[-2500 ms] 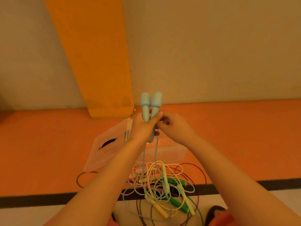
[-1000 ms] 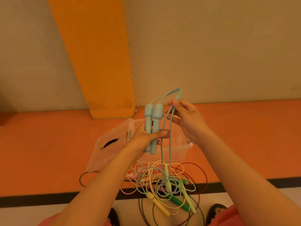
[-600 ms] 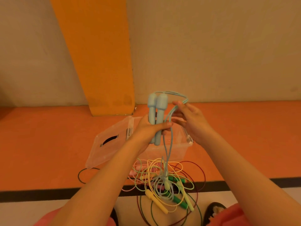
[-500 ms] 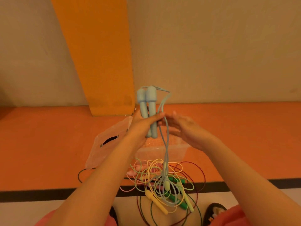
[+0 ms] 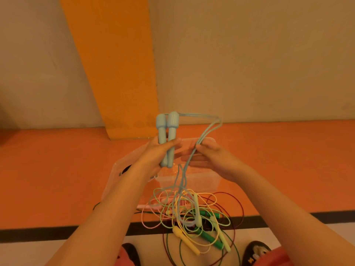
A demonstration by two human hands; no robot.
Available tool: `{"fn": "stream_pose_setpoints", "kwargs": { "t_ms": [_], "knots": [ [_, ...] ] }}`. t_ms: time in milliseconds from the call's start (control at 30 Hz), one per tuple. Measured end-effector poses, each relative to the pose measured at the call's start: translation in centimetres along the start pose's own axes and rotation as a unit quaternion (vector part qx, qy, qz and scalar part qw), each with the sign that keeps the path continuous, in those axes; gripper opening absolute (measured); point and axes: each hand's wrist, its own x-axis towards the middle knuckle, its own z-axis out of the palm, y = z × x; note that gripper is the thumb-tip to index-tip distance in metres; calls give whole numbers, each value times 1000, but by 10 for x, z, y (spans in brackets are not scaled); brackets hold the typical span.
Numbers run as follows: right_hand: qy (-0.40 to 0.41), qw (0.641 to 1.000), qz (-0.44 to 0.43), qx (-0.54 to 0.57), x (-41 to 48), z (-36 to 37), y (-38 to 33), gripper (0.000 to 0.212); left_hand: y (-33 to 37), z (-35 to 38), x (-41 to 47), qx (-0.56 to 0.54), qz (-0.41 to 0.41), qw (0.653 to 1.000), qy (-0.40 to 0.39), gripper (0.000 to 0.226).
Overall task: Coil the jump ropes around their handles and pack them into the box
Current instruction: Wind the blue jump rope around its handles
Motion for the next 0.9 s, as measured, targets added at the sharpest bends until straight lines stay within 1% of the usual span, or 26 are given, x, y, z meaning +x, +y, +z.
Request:
{"fn": "stream_pose_setpoints", "kwargs": {
  "t_ms": [67,133,233,300,367,433,533,600,667,700,733,767,800,833,900],
  "knots": [
    [21,995,-32,97,2,-2,-15,19,-5,5,-4,35,-11,999,-39,28],
    [27,987,-45,152,2,-7,-25,21,-7,10,-7,42,-12,996,-72,22],
    [39,986,-63,147,2,-10,-30,21,-6,13,-10,67,7,992,-108,26],
    [71,986,-81,130,2,-11,-30,20,-5,11,-11,109,15,986,-129,34],
    [105,982,-94,125,2,-14,-30,19,-6,10,-13,142,8,979,-146,45],
    [126,977,-103,137,1,-19,-30,19,-8,10,-12,158,-12,976,-153,49],
    [139,973,-108,149,-2,-23,-35,20,-10,13,-14,158,-46,976,-142,43],
    [133,972,-112,159,-5,-23,-38,20,-13,14,-14,195,-63,969,-136,41],
    [121,971,-119,166,-6,-22,-40,21,-13,15,-17,239,-73,958,-142,33],
    [116,971,-121,169,-6,-21,-40,21,-14,16,-18,272,-71,950,-138,41],
    [112,971,-121,173,-7,-20,-40,21,-19,15,-15,302,-60,941,-138,62],
    [108,971,-121,178,-6,-19,-41,22,-21,15,-13,329,-35,934,-135,77],
    [105,970,-120,185,-6,-18,-41,22,-22,16,-13,328,-15,934,-142,76],
    [102,968,-120,194,-5,-17,-41,22,-19,20,-16,310,-1,937,-162,62],
    [102,965,-123,209,-4,-17,-41,23,-22,23,-17,283,2,941,-188,28]
  ]
}}
